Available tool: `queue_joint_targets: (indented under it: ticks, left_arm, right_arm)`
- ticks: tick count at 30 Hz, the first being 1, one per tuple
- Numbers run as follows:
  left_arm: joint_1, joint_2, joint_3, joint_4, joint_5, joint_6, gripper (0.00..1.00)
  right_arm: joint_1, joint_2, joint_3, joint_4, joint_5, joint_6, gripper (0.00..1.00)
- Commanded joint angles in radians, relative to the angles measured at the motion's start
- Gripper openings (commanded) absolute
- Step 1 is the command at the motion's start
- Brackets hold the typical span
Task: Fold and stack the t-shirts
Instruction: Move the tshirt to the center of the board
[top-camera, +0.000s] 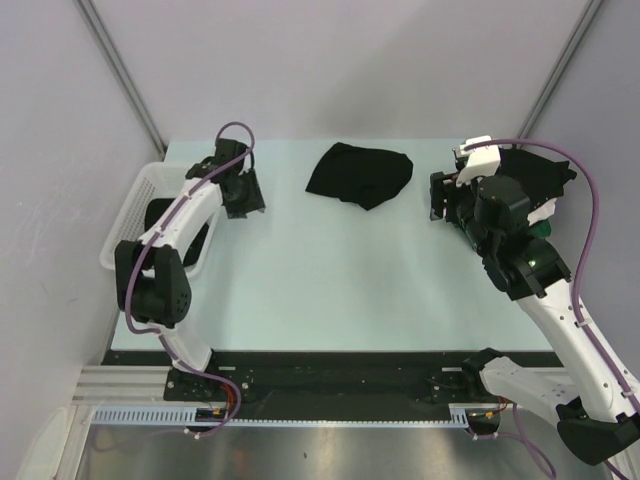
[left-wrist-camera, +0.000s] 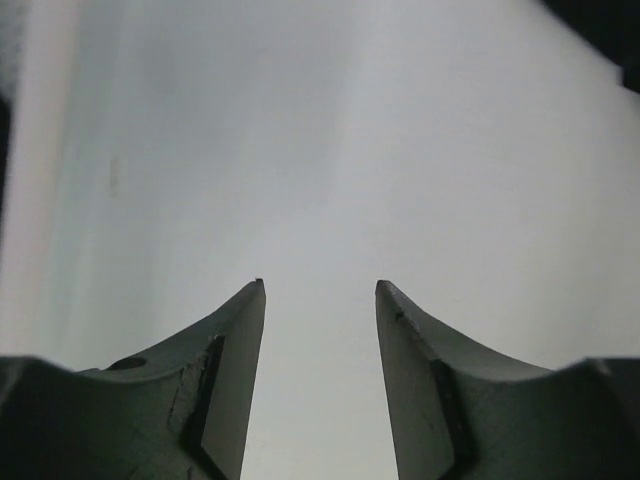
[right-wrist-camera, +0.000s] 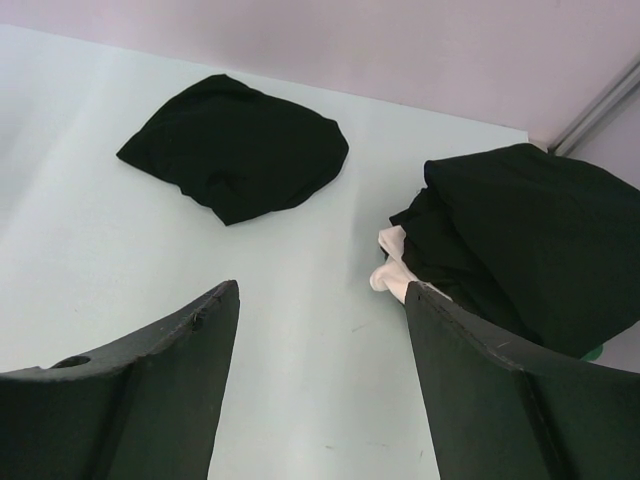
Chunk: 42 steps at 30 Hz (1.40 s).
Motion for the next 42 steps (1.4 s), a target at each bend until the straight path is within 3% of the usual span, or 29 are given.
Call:
queue_joint_targets:
  ticks: [1, 8, 14, 17, 24, 42]
  left_arm:
    - [-0.064, 0.077, 0.144, 0.135, 0.181, 0.033, 0.54]
    - [-0.158, 0.337, 0.462, 0.151, 0.220, 0.037, 0.56]
    - [-0.170, 0.617, 0.794, 0.109, 0.246, -0.014, 0.56]
    - [-0.171, 0.691, 0.883, 0.134, 0.254, -0.048, 0.56]
    - [-0.168, 0.751, 0.896, 0.229, 0.223, -0.085, 0.57]
    - [-0.124, 0.832, 0.893, 0.227, 0.217, -0.057, 0.56]
  right_arm:
    - [-0.003, -0.015, -0.001, -0.001, -0.016, -0.001, 0.72]
    - [-0.003, -0.043, 0.001, -0.070, -0.026, 0.038, 0.73]
    - [-0.001, -0.069, -0.001, -0.120, -0.019, 0.051, 0.73]
    - [-0.003, -0.077, -0.001, -0.139, -0.008, 0.043, 0.73]
    - [-0.003, -0.072, -0.001, -0.171, 0.009, 0.040, 0.73]
    - [0.000, -0.023, 0.001, -0.191, -0.023, 0.077, 0.73]
